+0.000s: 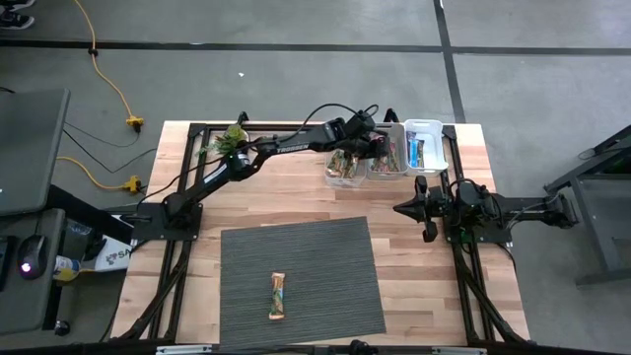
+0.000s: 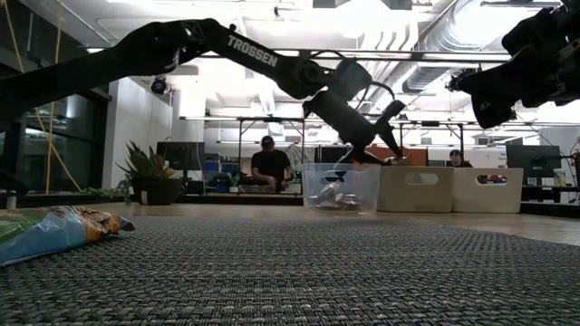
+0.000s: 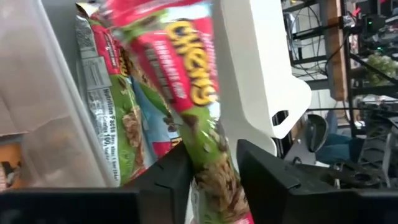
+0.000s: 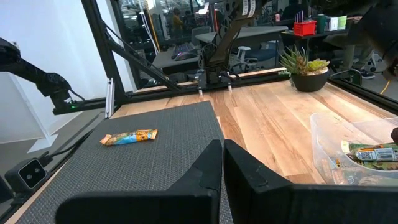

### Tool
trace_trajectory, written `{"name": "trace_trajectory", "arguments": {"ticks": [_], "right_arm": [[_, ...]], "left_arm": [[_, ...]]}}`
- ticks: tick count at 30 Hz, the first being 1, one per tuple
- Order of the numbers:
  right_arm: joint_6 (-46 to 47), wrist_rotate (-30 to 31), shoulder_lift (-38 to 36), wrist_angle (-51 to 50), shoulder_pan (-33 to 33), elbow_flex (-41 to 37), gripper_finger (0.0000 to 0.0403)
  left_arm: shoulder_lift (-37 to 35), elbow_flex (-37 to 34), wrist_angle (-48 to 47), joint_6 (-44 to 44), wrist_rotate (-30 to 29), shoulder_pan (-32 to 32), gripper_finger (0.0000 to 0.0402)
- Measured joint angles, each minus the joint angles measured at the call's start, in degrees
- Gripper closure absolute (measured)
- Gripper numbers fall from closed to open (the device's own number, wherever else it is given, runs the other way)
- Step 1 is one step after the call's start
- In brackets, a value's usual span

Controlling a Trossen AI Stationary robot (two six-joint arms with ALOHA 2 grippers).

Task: Pick and place Granola Bars by type
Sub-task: Put the red granola bar into the gray bin, then put the yellow granola bar into the transparent bin

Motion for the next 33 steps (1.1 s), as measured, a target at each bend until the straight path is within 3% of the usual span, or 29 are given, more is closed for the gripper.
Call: {"name": "trace_trajectory", "arguments": {"ticks": [12, 27, 33], "right_arm": [[-0.02, 0.00, 0.00, 0.00, 0.00, 0.00, 0.0402], [0.00, 0.00, 0.00, 0.02, -0.02, 0.00, 0.0402], [0.00, 0.00, 0.00, 0.02, -0.02, 0.00, 0.0402]], "left_arm": [[0.00, 0.04, 0.11, 1.76, 0.59, 0.00, 0.0178], [-0.43, 0.15, 0.67, 3.34, 1.61, 0.07, 0.0171], [-4.67, 0.13, 1.77, 4.60, 2.97, 1.66, 0.0172]]}}
